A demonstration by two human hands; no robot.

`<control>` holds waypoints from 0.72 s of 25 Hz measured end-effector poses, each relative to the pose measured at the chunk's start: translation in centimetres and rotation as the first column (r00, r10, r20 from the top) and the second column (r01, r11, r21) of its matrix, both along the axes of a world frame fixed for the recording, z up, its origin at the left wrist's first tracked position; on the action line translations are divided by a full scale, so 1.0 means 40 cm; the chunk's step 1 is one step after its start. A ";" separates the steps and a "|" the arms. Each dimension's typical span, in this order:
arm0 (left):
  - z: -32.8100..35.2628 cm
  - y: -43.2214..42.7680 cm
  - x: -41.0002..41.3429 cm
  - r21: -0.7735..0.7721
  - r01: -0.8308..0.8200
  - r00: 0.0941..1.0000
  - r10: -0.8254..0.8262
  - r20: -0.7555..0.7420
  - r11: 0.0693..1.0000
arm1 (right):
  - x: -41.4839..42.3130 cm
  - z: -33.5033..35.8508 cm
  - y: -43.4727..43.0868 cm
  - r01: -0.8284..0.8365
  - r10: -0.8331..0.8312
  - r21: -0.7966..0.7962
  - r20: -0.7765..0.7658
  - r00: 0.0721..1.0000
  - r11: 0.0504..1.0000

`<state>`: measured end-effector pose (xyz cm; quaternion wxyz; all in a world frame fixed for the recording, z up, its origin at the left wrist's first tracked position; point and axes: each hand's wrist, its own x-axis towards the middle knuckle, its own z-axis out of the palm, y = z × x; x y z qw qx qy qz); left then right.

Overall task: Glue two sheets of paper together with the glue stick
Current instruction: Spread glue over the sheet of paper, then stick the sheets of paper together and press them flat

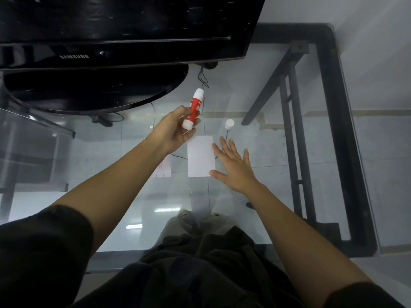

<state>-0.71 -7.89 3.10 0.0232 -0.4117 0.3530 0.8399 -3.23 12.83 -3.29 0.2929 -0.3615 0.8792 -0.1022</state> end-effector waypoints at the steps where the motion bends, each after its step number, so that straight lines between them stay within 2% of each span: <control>1: 0.005 0.005 -0.023 -0.092 0.119 0.993 -0.119 0.007 0.989 | 0.000 0.001 0.000 0.000 0.000 0.003 0.001 1.000 1.000; 3: 0.009 0.018 -0.066 -0.373 0.317 0.947 -0.311 0.077 0.872 | 0.000 0.003 0.000 -0.002 0.002 0.008 0.006 1.000 1.000; 5: 0.006 0.028 -0.098 -0.657 0.400 0.902 -0.402 0.157 0.639 | -0.001 0.004 0.000 -0.006 0.006 0.018 0.008 1.000 1.000; 7: -0.004 0.031 -0.118 -0.798 0.394 0.875 -0.452 0.174 0.455 | 0.000 0.006 0.001 -0.012 0.012 0.028 0.004 1.000 1.000; 9: -0.022 0.032 -0.128 -0.858 0.378 0.851 -0.495 0.175 0.346 | 0.003 0.005 0.002 -0.017 0.017 0.022 0.004 1.000 1.000; 11: -0.039 0.036 -0.136 -0.883 0.375 0.838 -0.509 0.194 0.280 | 0.000 0.003 0.002 -0.014 0.014 0.010 0.007 1.000 1.000; 14: -0.056 0.038 -0.146 -0.895 0.376 0.840 -0.496 0.220 0.240 | -0.003 -0.001 0.001 -0.018 0.019 0.021 -0.012 1.000 1.000; 18: -0.059 0.039 -0.137 -0.873 0.408 0.820 -0.527 0.222 0.267 | -0.002 -0.002 0.000 -0.019 0.020 0.032 -0.015 1.000 0.999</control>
